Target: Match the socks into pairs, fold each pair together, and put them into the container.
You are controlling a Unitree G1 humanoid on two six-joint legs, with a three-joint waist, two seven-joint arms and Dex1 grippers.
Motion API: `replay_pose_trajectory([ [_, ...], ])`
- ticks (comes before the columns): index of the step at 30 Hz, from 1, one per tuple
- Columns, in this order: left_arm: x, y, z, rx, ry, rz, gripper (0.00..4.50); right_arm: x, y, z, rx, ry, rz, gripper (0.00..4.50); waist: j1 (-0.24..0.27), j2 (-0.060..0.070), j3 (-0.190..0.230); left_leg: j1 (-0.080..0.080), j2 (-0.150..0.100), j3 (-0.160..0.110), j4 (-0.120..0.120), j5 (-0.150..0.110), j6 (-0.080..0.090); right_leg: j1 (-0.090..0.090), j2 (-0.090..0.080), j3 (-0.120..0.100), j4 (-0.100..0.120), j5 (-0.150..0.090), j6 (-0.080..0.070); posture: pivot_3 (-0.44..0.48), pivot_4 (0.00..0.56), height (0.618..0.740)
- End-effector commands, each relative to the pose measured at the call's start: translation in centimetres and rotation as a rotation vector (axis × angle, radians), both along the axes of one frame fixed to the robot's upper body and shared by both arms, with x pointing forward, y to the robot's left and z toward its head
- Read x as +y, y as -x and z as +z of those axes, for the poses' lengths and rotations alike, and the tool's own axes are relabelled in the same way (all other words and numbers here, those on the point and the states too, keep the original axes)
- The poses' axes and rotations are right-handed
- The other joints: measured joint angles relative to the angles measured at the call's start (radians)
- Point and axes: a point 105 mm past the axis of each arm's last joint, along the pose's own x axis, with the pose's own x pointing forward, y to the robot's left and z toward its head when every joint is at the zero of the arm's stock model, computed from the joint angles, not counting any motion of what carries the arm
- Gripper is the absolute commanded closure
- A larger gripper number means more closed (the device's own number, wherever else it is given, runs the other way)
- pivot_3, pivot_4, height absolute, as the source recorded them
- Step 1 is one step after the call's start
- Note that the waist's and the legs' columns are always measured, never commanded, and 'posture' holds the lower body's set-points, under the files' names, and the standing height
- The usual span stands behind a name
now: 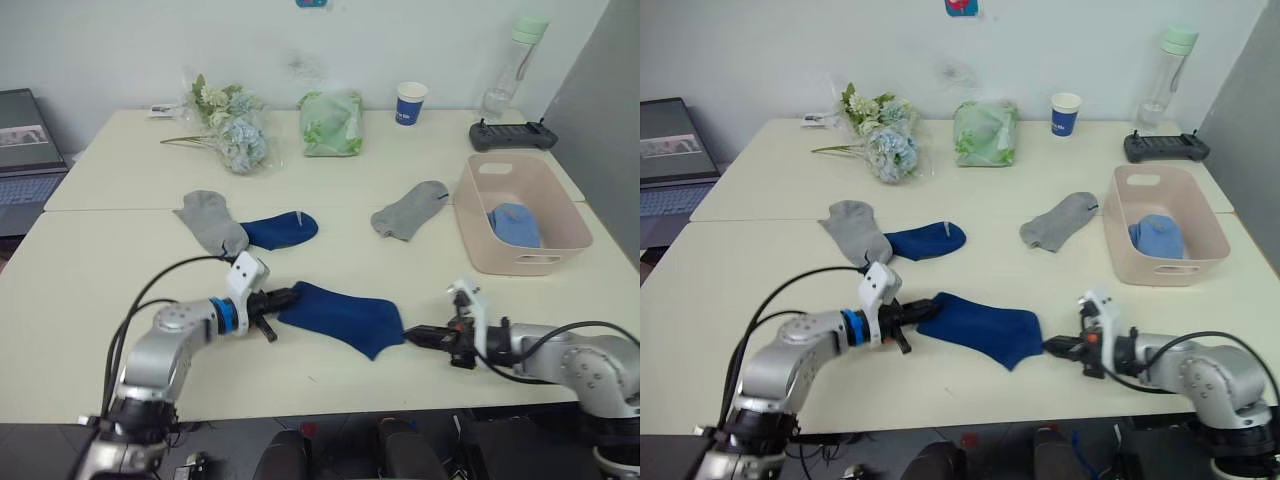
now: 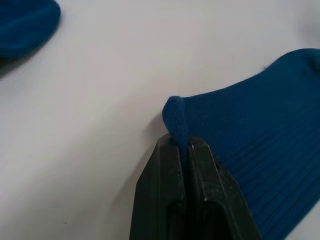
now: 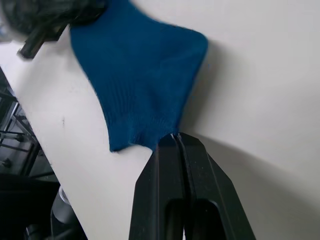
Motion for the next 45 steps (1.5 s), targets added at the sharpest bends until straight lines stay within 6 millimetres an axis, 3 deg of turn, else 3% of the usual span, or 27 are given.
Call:
replay_pose_trajectory([
  [1,-1.4,1.4,1.6,-0.03,0.077,0.084,4.48,-1.1,-0.3,1.4,-0.025,-0.014,0.046,4.5,0.002,0.0,0.0,0.0,0.0,-0.001,0.0,0.0,0.0,0.0,0.0,-0.001,0.0,0.0,0.0,0.0,0.15,0.74],
  [6,-3.5,3.1,1.0,-0.016,0.148,0.143,4.48,-3.3,-0.6,1.4,-0.002,0.034,0.087,4.5,0.003,0.0,0.0,0.001,0.0,0.001,0.0,0.0,0.0,0.001,0.0,0.001,0.0,0.0,0.0,0.0,0.15,0.74],
  [13,-3.0,2.7,0.8,-0.05,0.133,0.196,4.48,-2.6,-1.6,0.4,-0.038,0.054,0.114,4.5,0.003,0.0,-0.001,0.001,0.0,0.002,0.0,0.0,0.0,0.001,0.001,0.0,0.0,0.0,0.0,0.0,0.15,0.74],
  [14,-3.0,2.7,0.7,-0.052,0.123,0.193,4.01,-2.6,-1.9,0.4,-0.065,0.069,0.112,4.5,0.004,0.0,-0.001,0.001,0.0,0.002,0.0,0.0,0.0,0.001,0.001,0.0,0.0,0.0,0.0,0.0,0.15,0.74],
  [17,-3.1,3.2,0.7,-0.064,0.113,0.165,3.24,-2.7,-2.6,0.5,-0.115,0.091,0.089,4.5,0.004,0.0,-0.001,0.001,0.0,0.002,0.0,0.0,0.0,0.001,0.001,0.0,0.0,0.0,0.0,0.0,0.15,0.74],
  [21,-1.4,2.9,0.3,-0.059,0.092,0.205,1.97,-3.4,-2.8,0.9,-0.152,0.109,0.076,3.55,0.004,0.0,-0.001,0.001,0.0,0.001,0.0,0.0,0.0,0.001,0.001,0.0,0.0,0.0,0.0,0.0,0.15,0.74],
  [24,2.3,2.1,1.1,-0.126,0.001,0.198,1.04,-5.0,-3.4,2.6,-0.301,0.209,0.061,2.58,0.004,0.0,-0.001,0.001,0.0,0.001,0.0,0.0,0.0,0.001,0.001,0.0,0.0,0.0,0.0,0.0,0.15,0.74],
  [26,4.0,1.8,1.8,-0.197,-0.143,0.093,0.42,-4.2,-2.3,4.1,-0.444,0.239,0.173,1.85,0.004,0.001,0.0,0.001,0.0,0.001,0.0,0.0,0.0,0.001,0.002,-0.001,0.0,0.0,0.0,0.0,0.15,0.74],
  [27,4.0,1.8,2.7,-0.24,-0.167,0.013,0.11,-3.4,-1.4,4.2,-0.493,0.268,0.257,1.83,0.004,0.001,0.0,0.001,0.0,0.0,-0.001,0.0,0.0,0.0,0.002,-0.001,0.0,0.0,0.0,0.0,0.15,0.74],
  [31,3.2,2.3,5.0,-0.391,-0.192,-0.208,0.11,-1.4,0.9,3.9,-0.587,0.3,0.432,1.83,0.004,0.001,0.0,0.001,0.0,0.003,-0.001,0.0,0.0,0.001,0.001,-0.002,-0.002,0.0,0.0,0.0,0.15,0.74],
  [33,1.9,4.0,5.3,-0.522,-0.254,-0.433,0.11,0.0,1.9,2.9,-0.64,0.319,0.515,1.83,0.004,0.001,0.0,0.001,-0.001,0.004,-0.001,0.0,-0.001,0.001,0.0,-0.001,-0.003,0.0,0.0,0.0,0.15,0.74],
  [39,0.6,5.7,3.7,-0.627,-0.361,-0.745,0.11,1.5,3.3,-0.1,-0.682,0.358,0.617,1.83,0.003,0.001,0.0,0.001,0.0,0.003,-0.001,0.0,-0.001,0.001,0.0,-0.001,-0.002,0.0,0.0,0.0,0.15,0.74],
  [43,-0.3,3.8,2.8,-0.725,-0.413,-0.713,0.11,1.9,3.1,-1.9,-0.746,0.436,0.668,1.83,0.003,0.001,0.0,0.002,-0.001,0.004,-0.001,0.0,0.0,0.001,0.001,-0.001,-0.002,0.0,0.0,0.0,0.15,0.74],
  [45,-0.2,4.2,1.2,-0.732,-0.445,-0.744,0.11,1.7,2.5,-2.2,-0.778,0.464,0.654,1.83,0.002,0.0,-0.001,0.002,-0.001,0.004,0.0,0.0,0.0,0.001,0.001,-0.002,-0.002,0.0,0.0,0.0,0.15,0.74],
])
